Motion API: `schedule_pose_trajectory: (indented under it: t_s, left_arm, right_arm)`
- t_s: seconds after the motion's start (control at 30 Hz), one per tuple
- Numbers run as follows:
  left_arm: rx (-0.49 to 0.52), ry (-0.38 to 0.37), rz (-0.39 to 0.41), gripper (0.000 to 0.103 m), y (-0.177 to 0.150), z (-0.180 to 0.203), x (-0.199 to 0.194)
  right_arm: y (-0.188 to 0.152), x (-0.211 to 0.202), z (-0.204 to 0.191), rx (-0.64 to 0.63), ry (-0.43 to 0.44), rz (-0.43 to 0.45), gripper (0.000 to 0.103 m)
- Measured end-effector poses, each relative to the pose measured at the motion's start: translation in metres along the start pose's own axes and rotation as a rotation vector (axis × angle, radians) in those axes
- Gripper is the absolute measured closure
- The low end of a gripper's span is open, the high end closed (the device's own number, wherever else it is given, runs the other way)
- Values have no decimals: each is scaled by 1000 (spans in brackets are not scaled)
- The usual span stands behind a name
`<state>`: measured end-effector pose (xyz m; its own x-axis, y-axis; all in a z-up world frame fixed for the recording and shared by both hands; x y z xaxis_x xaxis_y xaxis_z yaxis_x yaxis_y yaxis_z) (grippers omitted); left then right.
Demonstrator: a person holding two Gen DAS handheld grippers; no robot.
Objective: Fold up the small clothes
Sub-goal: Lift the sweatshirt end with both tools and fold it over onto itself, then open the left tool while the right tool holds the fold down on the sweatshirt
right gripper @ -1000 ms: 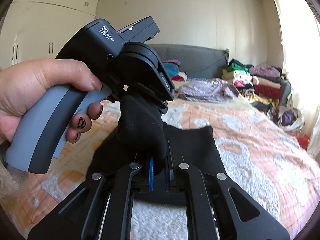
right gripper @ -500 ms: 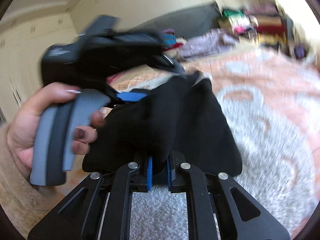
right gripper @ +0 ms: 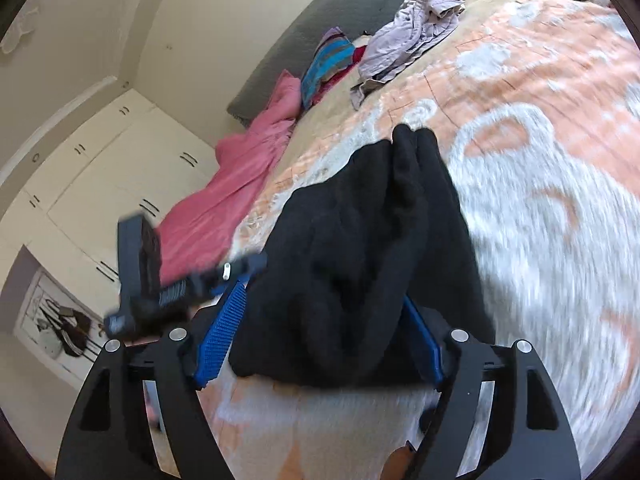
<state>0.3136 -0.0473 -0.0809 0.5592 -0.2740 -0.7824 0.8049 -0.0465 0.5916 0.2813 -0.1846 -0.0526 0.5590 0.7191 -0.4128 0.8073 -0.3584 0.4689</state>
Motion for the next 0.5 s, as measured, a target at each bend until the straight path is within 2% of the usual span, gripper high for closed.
schedule_pose_trajectory:
  t_s: [0.13, 0.23, 0.3, 0.33, 0.37, 0.5]
  left_arm:
    - [28, -7, 8, 15, -10, 8, 1]
    - [22, -11, 3, 15, -12, 10, 2]
    - [26, -4, 4, 15, -13, 11, 2]
    - [29, -1, 3, 15, -13, 11, 2]
    - [33, -3, 1, 15, -13, 13, 2]
    - [55, -22, 3, 15, -13, 26, -1]
  right_arm:
    - [27, 23, 12, -22, -54, -64, 29]
    - [32, 38, 18, -48, -101, -95, 43]
    - [34, 47, 19, -67, -102, -114, 56]
    - [37, 52, 20, -71, -100, -124, 72]
    - [32, 52, 20, -83, -97, -123, 81]
    - [38, 37, -1, -210, -109, -66, 83]
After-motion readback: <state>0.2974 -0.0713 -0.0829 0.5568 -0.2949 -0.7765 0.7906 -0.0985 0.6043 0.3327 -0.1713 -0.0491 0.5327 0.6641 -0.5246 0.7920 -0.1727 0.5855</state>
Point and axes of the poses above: each gripper's, at about its wrist camera, not at the fingertips, and x roughly the way its jaws point, z to its right, y to its top, the point moved 10 cm from there along x, roughly the way its jaws point, and after that the axes turned 6 degrees about x, right-handed, at the moved point
